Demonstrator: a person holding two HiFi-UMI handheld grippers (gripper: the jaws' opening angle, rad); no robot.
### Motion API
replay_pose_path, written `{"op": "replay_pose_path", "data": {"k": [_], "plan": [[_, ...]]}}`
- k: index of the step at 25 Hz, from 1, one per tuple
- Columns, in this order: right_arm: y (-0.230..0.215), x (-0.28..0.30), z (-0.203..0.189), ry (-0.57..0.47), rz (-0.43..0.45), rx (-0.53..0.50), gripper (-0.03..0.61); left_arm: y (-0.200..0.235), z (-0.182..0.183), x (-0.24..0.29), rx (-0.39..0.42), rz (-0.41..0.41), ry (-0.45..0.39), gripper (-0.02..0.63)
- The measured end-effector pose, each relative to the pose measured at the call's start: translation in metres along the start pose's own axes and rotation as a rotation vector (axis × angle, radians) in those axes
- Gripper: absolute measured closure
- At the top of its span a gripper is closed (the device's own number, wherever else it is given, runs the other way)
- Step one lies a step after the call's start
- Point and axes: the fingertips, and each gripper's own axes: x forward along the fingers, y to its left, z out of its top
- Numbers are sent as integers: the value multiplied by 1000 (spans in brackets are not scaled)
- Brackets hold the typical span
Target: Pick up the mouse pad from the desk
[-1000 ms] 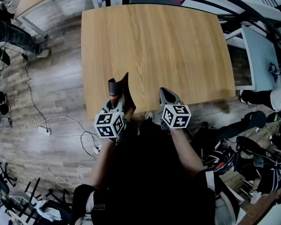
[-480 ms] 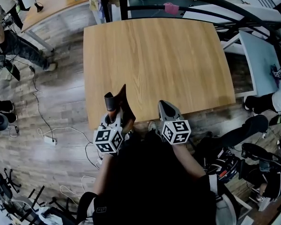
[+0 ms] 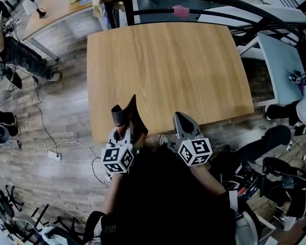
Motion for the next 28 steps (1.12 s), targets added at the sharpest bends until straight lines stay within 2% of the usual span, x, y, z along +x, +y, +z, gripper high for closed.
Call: {"op": "replay_pose_path", "data": {"k": [10, 28], "plan": [[-15, -8, 1, -6, -1, -17, 548, -23, -5, 12, 12, -21, 12, 569], [-16, -11, 2, -8, 10, -23, 549, -28, -8, 12, 14, -14, 17, 569]]}}
